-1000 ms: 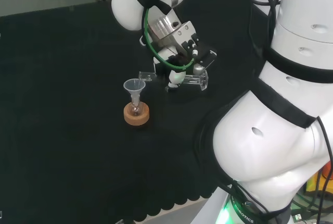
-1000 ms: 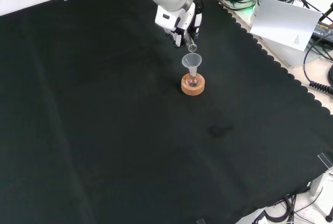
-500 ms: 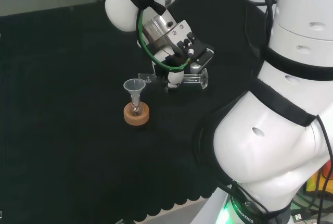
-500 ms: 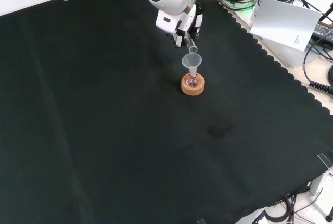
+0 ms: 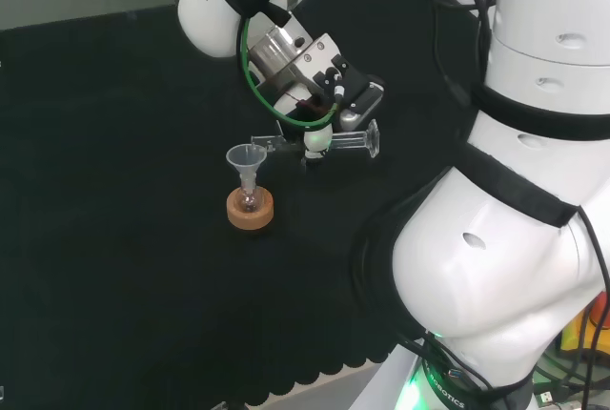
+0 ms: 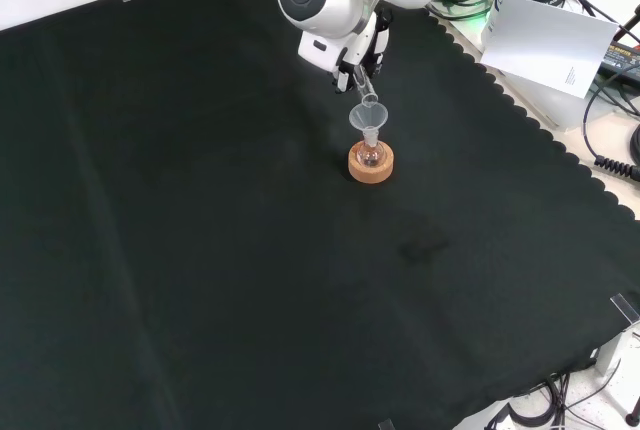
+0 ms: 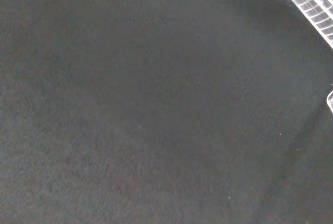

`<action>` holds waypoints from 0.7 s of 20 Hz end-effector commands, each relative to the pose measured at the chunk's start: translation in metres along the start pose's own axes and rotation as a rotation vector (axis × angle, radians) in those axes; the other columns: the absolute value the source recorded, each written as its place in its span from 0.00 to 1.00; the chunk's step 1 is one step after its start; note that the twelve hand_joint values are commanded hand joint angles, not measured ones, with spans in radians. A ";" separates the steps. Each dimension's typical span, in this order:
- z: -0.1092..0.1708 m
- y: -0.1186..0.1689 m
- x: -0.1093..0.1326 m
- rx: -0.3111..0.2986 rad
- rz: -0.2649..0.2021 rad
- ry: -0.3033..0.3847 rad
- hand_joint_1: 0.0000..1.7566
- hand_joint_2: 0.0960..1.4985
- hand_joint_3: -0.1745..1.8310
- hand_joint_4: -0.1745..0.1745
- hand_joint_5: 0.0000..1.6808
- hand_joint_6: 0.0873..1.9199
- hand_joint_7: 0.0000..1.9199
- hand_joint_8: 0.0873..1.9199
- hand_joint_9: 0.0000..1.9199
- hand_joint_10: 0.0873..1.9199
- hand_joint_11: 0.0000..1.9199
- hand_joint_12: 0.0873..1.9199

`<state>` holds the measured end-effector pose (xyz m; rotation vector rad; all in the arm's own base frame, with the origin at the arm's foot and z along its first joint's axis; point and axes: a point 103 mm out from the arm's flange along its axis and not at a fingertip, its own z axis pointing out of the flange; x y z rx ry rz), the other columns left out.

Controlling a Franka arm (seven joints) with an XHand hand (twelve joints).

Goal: Pour the water from the graduated cylinder into the round-bottom flask.

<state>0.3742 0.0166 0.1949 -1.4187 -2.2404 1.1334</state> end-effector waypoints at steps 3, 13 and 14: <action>-0.004 0.000 0.000 0.033 0.019 -0.023 0.64 0.74 0.08 0.12 0.57 0.52 0.66 0.13 0.75 0.00 0.71 0.32; -0.011 -0.004 0.001 0.062 0.042 -0.058 0.64 0.74 0.09 0.13 0.57 0.53 0.66 0.12 0.75 0.00 0.71 0.32; -0.011 -0.004 0.000 0.065 0.043 -0.055 0.64 0.74 0.09 0.13 0.57 0.53 0.66 0.12 0.75 0.00 0.71 0.32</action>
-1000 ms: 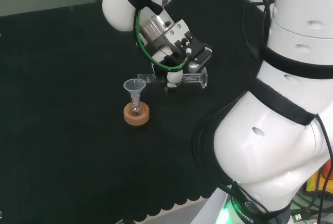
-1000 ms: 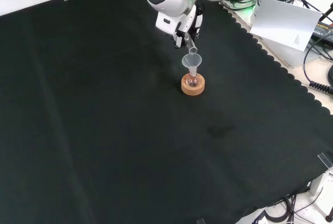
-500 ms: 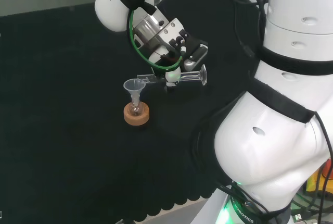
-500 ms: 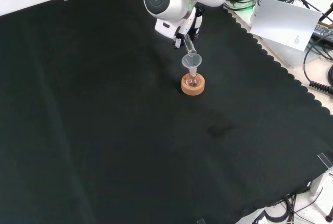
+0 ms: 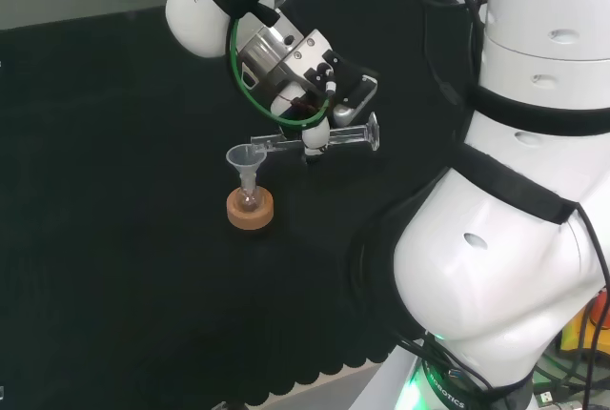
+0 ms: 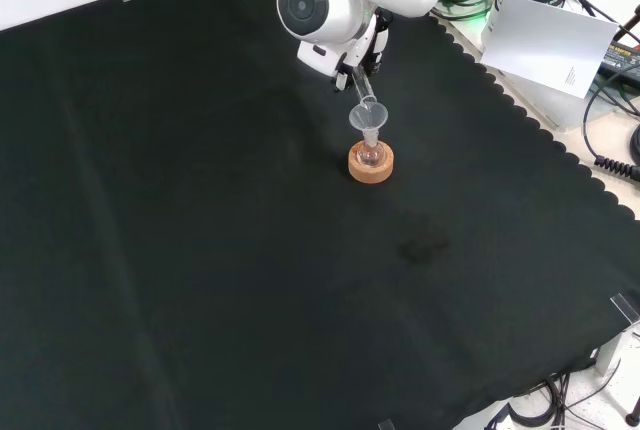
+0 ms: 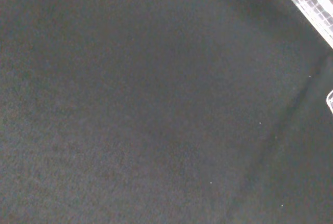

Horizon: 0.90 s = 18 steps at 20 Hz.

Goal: Pour the water from the graduated cylinder into the round-bottom flask.

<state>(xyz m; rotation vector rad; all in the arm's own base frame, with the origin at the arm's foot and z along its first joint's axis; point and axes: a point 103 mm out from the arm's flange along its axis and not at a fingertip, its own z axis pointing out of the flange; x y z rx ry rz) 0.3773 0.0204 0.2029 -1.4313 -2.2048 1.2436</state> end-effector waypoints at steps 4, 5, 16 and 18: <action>-0.005 -0.002 0.001 0.013 0.016 -0.012 0.64 0.74 0.09 0.13 0.57 0.53 0.66 0.12 0.75 0.00 0.71 0.32; -0.005 -0.002 0.001 0.016 0.016 -0.012 0.64 0.74 0.09 0.13 0.57 0.53 0.66 0.12 0.75 0.00 0.71 0.32; -0.009 -0.007 -0.001 0.029 0.026 -0.029 0.64 0.74 0.09 0.13 0.57 0.53 0.66 0.12 0.75 0.00 0.71 0.32; -0.011 -0.008 0.001 0.030 0.029 -0.032 0.64 0.74 0.09 0.14 0.57 0.53 0.66 0.12 0.75 0.00 0.71 0.32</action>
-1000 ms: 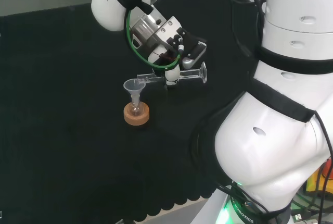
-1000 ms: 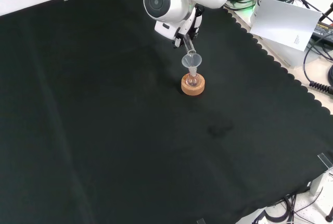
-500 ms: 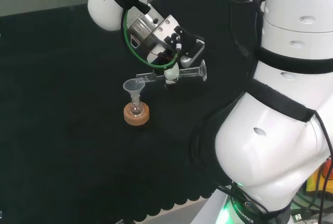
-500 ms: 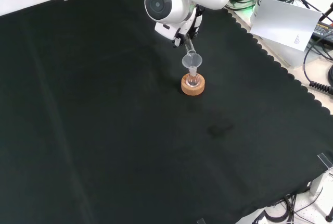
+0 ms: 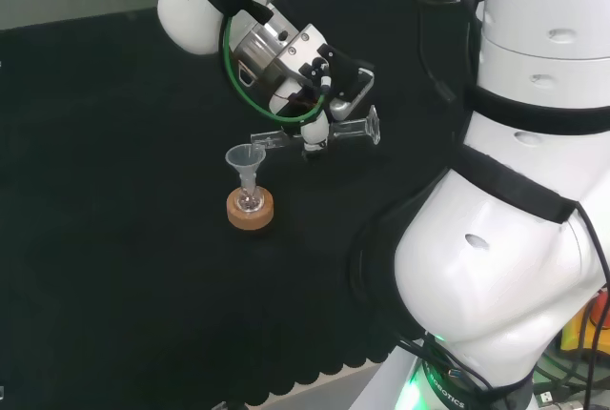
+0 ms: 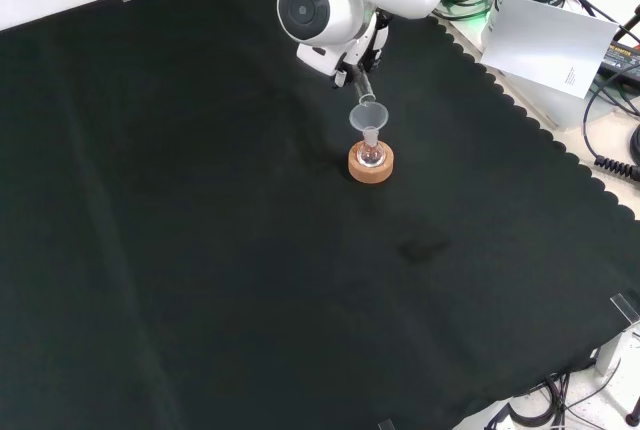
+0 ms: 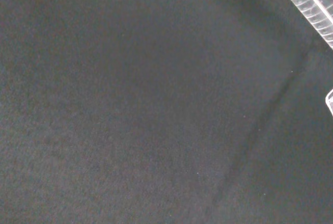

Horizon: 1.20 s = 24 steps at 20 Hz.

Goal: Pour the water from the graduated cylinder into the round-bottom flask.

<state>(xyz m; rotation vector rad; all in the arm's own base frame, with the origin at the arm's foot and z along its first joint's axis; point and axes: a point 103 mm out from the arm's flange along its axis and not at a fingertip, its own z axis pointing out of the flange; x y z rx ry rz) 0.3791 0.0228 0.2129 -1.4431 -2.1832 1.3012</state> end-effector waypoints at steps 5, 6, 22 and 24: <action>0.000 -0.002 0.001 0.012 0.005 -0.013 0.64 0.74 0.09 0.14 0.57 0.53 0.66 0.12 0.75 0.00 0.71 0.32; 0.001 -0.002 0.001 0.012 0.006 -0.015 0.64 0.74 0.09 0.14 0.57 0.53 0.66 0.12 0.75 0.00 0.71 0.32; 0.001 -0.001 0.004 -0.022 -0.002 0.003 0.64 0.74 0.09 0.15 0.57 0.53 0.66 0.12 0.75 0.00 0.71 0.32; 0.001 0.000 0.001 -0.050 -0.012 0.023 0.64 0.74 0.09 0.15 0.57 0.53 0.66 0.12 0.75 0.00 0.71 0.31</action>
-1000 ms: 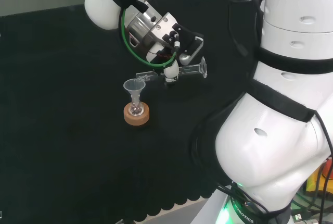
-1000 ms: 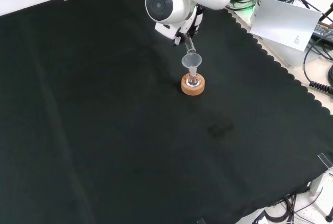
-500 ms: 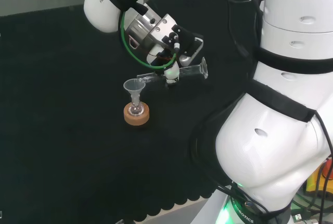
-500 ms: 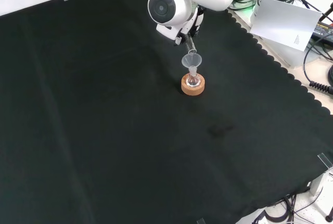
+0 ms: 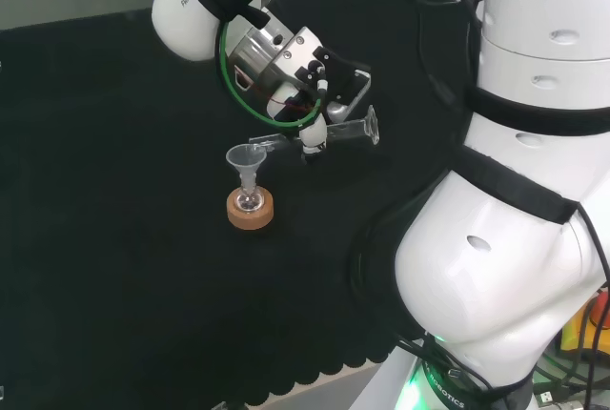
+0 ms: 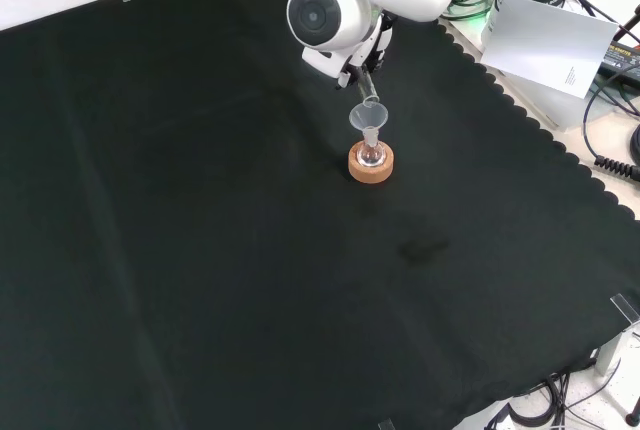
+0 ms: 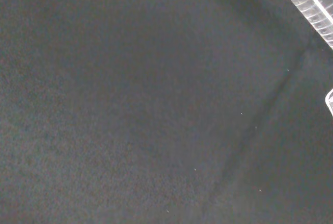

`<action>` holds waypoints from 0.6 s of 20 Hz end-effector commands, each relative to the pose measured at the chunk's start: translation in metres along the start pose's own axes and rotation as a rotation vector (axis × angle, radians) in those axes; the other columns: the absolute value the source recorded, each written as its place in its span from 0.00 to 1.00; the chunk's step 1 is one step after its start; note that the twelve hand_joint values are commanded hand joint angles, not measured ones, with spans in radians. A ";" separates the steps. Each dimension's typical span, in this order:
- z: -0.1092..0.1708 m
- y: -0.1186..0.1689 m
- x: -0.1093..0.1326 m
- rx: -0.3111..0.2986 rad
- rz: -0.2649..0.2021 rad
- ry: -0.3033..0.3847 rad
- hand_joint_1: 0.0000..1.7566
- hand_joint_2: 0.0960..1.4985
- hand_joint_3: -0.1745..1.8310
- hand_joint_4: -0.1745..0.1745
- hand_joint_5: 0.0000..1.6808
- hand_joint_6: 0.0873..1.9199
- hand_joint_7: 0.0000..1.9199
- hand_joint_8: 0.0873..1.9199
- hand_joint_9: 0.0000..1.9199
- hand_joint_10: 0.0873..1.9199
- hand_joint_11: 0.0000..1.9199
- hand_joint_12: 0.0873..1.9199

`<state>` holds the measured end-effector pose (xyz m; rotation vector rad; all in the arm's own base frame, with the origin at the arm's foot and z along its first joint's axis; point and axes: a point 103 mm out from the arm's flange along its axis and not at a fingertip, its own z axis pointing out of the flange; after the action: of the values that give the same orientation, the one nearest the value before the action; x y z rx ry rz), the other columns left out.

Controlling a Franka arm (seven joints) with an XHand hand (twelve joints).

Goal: Pour the water from the graduated cylinder into the round-bottom flask.

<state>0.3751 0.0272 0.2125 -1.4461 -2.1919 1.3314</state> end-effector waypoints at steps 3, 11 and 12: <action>0.003 0.002 -0.010 -0.095 -0.039 0.098 0.64 0.74 0.09 0.15 0.57 0.53 0.66 0.12 0.75 0.00 0.71 0.31; 0.010 0.005 -0.025 -0.220 -0.118 0.254 0.64 0.74 0.09 0.15 0.57 0.53 0.66 0.12 0.75 0.00 0.71 0.31; 0.009 0.006 -0.027 -0.237 -0.126 0.259 0.64 0.74 0.09 0.15 0.57 0.53 0.66 0.12 0.75 0.00 0.71 0.31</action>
<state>0.3835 0.0121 0.2108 -1.4411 -2.2599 0.9865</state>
